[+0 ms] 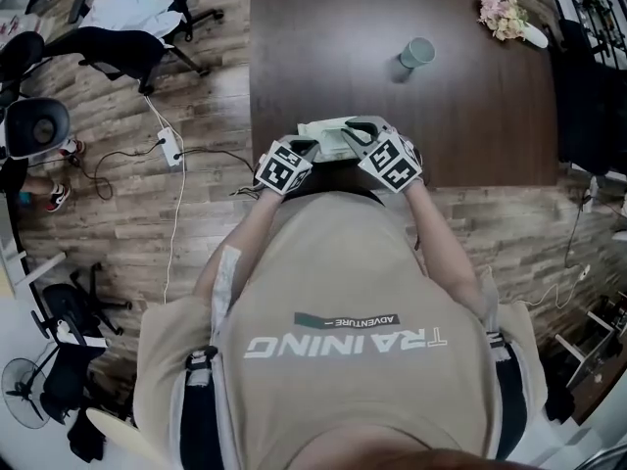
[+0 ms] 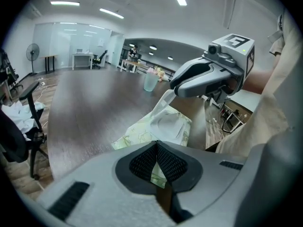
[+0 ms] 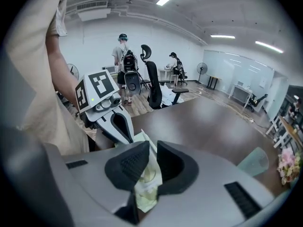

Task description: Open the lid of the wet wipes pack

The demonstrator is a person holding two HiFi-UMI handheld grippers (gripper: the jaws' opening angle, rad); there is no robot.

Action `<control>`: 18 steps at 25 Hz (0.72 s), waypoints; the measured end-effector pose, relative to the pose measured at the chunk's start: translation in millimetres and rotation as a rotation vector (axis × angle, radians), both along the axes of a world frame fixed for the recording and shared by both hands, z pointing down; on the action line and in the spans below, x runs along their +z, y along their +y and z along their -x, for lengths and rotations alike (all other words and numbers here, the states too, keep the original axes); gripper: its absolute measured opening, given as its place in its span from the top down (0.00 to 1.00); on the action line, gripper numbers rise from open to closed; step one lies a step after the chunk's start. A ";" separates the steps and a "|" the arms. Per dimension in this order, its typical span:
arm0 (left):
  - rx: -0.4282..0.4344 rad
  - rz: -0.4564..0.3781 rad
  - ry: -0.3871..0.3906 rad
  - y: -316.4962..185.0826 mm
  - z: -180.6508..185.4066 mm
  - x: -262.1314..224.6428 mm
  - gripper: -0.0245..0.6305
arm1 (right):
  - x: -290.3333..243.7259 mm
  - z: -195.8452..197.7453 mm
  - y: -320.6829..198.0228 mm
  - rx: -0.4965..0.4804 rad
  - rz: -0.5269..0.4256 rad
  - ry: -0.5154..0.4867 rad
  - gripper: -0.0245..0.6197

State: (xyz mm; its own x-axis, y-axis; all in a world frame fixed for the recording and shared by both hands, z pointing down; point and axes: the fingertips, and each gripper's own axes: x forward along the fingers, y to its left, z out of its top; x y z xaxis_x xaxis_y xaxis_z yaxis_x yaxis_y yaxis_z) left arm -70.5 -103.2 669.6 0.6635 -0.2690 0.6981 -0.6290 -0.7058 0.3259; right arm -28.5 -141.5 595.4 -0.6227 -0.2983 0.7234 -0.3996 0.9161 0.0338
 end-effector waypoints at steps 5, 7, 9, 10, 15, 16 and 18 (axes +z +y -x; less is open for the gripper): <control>-0.035 0.024 -0.005 -1.2 0.5 -0.1 0.95 | -0.9 2.0 -9.5 -0.012 0.055 -0.091 0.88; -0.046 0.033 -0.014 -1.3 -2.5 -0.4 0.95 | -1.5 -0.3 -12.4 -0.032 0.063 -0.125 0.88; -0.049 0.033 -0.021 -2.0 -3.4 -1.8 0.95 | -3.1 -0.3 -17.8 -0.039 0.070 -0.184 0.88; -0.050 0.031 -0.021 -2.0 -3.0 -2.4 0.95 | -3.7 0.1 -21.1 -0.036 0.077 -0.218 0.89; -0.080 0.004 -0.028 -6.1 -1.1 -1.1 0.95 | -1.3 1.5 -39.8 -0.010 0.127 -0.351 0.89; -0.086 0.005 -0.035 -4.4 -0.9 -0.3 0.95 | 0.0 1.7 -40.7 -0.004 0.136 -0.366 0.89; -0.095 0.016 -0.044 -0.9 -0.1 0.5 0.95 | 3.1 2.9 -42.6 0.002 0.143 -0.376 0.89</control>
State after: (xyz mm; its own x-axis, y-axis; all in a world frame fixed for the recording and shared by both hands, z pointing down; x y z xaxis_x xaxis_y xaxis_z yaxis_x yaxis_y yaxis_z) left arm -70.4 -104.0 670.1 0.6041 -0.3176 0.7308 -0.7067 -0.6373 0.3073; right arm -31.4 -184.1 598.5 -0.8512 -0.2124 0.4800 -0.3616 0.9001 -0.2430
